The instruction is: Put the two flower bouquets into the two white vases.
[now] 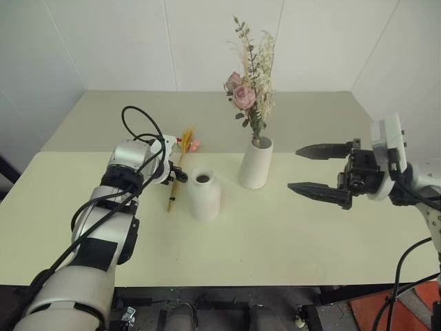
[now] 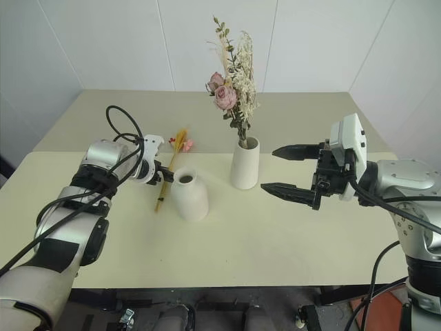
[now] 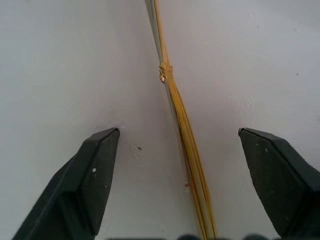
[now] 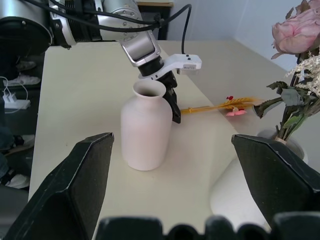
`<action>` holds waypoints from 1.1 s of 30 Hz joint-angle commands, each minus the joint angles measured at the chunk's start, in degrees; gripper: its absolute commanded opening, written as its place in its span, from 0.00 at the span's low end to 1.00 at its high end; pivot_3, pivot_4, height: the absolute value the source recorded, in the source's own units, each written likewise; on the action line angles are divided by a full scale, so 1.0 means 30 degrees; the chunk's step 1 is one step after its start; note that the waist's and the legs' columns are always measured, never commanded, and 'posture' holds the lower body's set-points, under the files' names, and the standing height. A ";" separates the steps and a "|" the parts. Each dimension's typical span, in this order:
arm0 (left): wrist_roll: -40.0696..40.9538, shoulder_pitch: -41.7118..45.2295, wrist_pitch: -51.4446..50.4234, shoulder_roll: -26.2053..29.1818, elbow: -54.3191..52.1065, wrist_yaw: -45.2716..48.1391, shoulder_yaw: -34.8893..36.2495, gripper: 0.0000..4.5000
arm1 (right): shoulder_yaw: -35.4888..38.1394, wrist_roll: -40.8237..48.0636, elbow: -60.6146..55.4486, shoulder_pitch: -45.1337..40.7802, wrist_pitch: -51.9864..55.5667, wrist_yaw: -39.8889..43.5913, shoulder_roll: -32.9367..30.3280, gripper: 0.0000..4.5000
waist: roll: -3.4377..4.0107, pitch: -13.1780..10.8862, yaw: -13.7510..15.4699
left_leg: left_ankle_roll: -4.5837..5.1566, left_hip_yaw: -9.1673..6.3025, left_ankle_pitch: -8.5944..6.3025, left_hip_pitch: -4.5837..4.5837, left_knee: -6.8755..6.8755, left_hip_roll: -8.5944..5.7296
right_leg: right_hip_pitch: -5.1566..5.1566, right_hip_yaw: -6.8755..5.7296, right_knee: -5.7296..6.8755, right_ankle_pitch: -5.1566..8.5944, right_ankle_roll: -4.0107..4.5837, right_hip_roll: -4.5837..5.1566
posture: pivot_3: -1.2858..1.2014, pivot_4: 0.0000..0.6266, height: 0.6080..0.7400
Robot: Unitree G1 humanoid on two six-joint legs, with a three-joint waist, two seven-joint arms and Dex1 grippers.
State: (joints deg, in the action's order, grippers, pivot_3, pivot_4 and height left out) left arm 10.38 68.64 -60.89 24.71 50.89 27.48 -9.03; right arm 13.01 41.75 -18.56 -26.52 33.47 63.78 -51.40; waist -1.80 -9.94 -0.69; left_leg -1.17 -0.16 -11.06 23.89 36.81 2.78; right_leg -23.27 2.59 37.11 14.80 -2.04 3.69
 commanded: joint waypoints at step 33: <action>0.6751 -0.4411 0.4563 0.2587 -1.4776 0.5417 0.9798 0.00 | 0.1468 -0.0286 0.0343 0.2236 -0.1140 0.0804 -0.0699 1.00 | -0.0006 -0.0003 -0.0029 | -0.0023 0.0003 0.0013 -0.0009 0.0012 0.0013 | 0.0005 0.0003 0.0023 -0.0028 0.0019 0.0006 | 0.52 0.24 1.00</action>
State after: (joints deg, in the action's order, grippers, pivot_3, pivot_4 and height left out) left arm 26.37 55.25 -50.60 32.03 12.19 39.91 18.02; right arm 14.75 40.54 -17.15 -20.07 31.03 66.11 -52.75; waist -1.82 -9.95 -0.78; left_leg -1.25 -0.15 -11.02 23.85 36.86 2.82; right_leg -23.24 2.60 37.17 14.71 -1.98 3.71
